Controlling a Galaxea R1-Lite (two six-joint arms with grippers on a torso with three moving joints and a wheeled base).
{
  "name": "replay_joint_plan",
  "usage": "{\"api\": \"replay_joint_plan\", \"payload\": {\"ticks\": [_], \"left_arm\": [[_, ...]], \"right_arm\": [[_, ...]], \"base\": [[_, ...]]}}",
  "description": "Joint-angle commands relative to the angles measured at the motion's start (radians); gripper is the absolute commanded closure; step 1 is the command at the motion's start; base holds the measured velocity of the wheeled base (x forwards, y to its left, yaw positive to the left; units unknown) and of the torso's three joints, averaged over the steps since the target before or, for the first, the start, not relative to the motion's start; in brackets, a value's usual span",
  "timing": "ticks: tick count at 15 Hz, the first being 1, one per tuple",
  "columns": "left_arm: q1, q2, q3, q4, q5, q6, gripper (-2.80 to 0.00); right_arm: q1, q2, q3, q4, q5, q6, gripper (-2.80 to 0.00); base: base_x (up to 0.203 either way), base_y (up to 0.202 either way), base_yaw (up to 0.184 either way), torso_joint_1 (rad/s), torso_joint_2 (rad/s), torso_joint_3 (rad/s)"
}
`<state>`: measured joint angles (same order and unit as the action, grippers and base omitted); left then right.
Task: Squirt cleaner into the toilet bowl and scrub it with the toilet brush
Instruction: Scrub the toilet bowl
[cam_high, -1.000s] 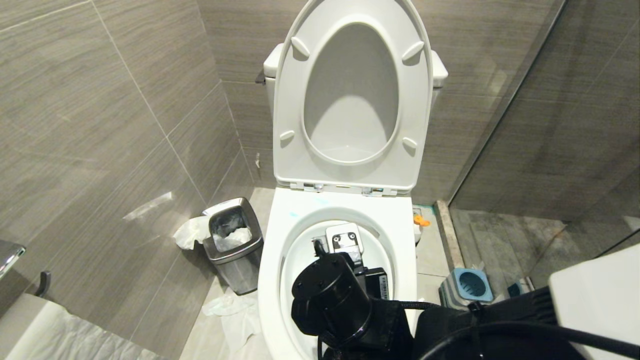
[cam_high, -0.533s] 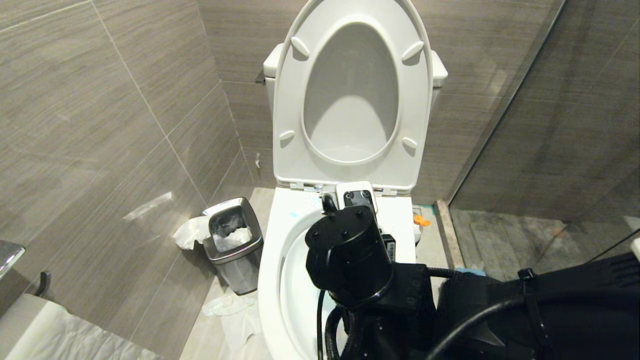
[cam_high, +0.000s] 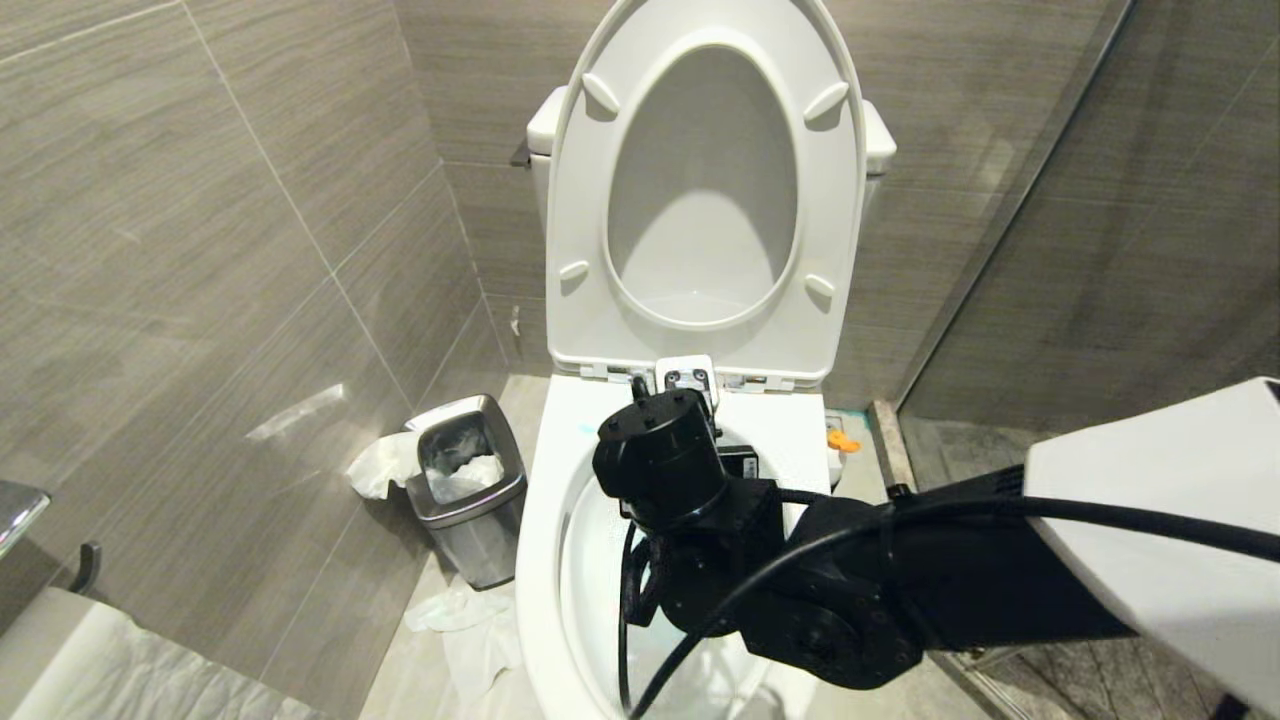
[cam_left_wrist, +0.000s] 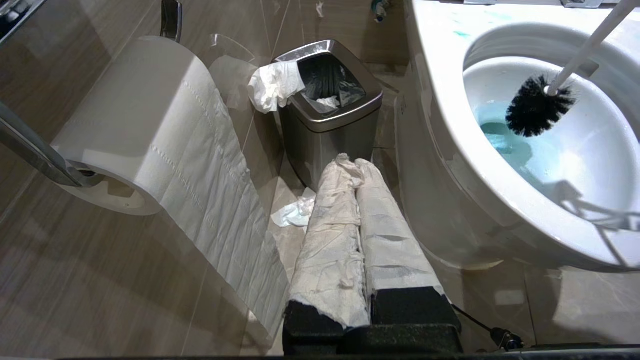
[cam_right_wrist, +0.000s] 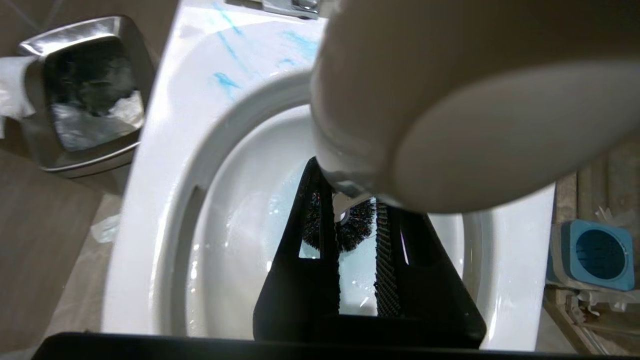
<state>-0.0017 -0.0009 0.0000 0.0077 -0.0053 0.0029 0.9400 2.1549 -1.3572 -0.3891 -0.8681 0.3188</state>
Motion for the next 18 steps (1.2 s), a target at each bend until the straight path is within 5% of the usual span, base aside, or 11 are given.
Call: {"api": "replay_joint_plan", "payload": {"ticks": [1,10,18], "left_arm": [[0.000,0.001,0.002,0.000,0.000,0.000,0.00],[0.000,0.001,0.002,0.000,-0.001,0.000,0.00],[0.000,0.001,0.002,0.000,0.001,0.000,0.00]], "right_arm": [[-0.038,0.097,-0.031,-0.006,0.006,0.004,0.00],[-0.102,0.400,-0.301,-0.006,0.030,0.005,0.00],[-0.052,-0.028,-0.269,0.160,0.026,0.000,0.00]], "base": [[0.000,0.000,0.000,0.000,0.00,0.000],[0.000,0.000,0.000,0.000,0.00,0.000],[0.000,0.000,0.000,0.000,0.00,0.000]]}}
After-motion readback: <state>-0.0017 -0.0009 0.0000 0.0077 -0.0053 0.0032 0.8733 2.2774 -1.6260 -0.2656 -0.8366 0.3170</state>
